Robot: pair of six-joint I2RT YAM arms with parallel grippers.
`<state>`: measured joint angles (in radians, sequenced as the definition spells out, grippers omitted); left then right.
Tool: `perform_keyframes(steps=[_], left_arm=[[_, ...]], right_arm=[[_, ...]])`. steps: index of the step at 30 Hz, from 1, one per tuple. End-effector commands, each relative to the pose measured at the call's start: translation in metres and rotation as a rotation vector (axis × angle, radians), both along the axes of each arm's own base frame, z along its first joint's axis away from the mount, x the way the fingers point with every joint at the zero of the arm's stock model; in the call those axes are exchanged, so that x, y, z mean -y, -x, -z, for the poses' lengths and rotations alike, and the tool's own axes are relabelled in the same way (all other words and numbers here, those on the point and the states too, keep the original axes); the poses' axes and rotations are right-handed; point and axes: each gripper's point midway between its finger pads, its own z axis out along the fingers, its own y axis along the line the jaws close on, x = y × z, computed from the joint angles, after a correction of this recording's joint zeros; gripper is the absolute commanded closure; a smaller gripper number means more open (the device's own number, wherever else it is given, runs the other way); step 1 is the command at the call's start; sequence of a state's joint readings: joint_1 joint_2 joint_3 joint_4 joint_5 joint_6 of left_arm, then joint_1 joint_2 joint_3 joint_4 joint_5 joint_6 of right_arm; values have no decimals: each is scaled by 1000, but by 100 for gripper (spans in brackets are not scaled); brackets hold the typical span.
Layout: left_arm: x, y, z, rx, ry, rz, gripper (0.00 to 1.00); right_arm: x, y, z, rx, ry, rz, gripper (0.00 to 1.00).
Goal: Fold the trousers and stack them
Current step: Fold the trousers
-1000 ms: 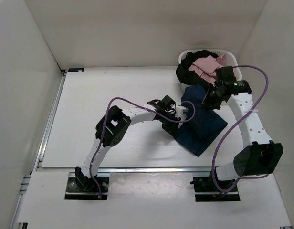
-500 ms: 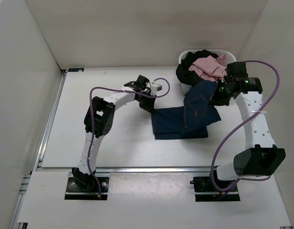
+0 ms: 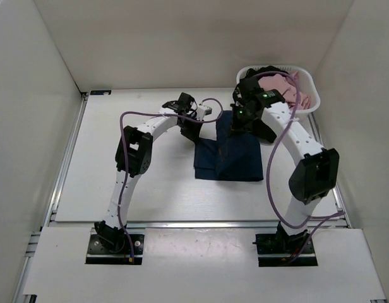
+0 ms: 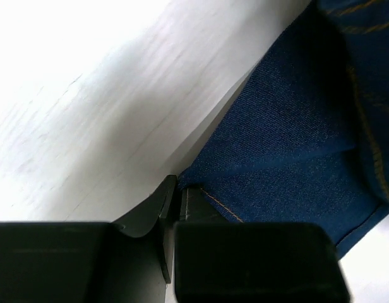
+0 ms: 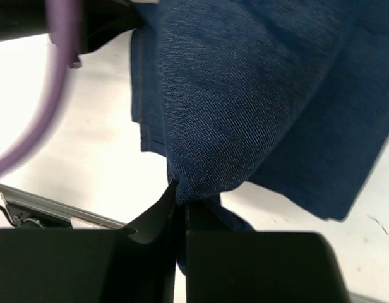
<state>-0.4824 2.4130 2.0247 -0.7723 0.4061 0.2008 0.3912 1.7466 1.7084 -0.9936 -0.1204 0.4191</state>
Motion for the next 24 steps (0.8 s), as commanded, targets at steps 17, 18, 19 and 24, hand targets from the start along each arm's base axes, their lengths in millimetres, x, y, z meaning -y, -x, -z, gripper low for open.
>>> perform_keyframes(steps=[17,18,19,24], left_arm=[[-144,-56,-19,61,-215,-313,20],[-179,-65,-26,78,-258,-387,20],[-198,-62,-39,87,-275,-425,19],[-270,-58,-89,182,-373,-576,15]], right_arm=[[-156,19,-26,84,-238,-374,40],[-162,21,-28,97,-250,-404,40],[-162,21,-38,134,-269,-407,39],[-118,15,-46,207,-242,-261,37]])
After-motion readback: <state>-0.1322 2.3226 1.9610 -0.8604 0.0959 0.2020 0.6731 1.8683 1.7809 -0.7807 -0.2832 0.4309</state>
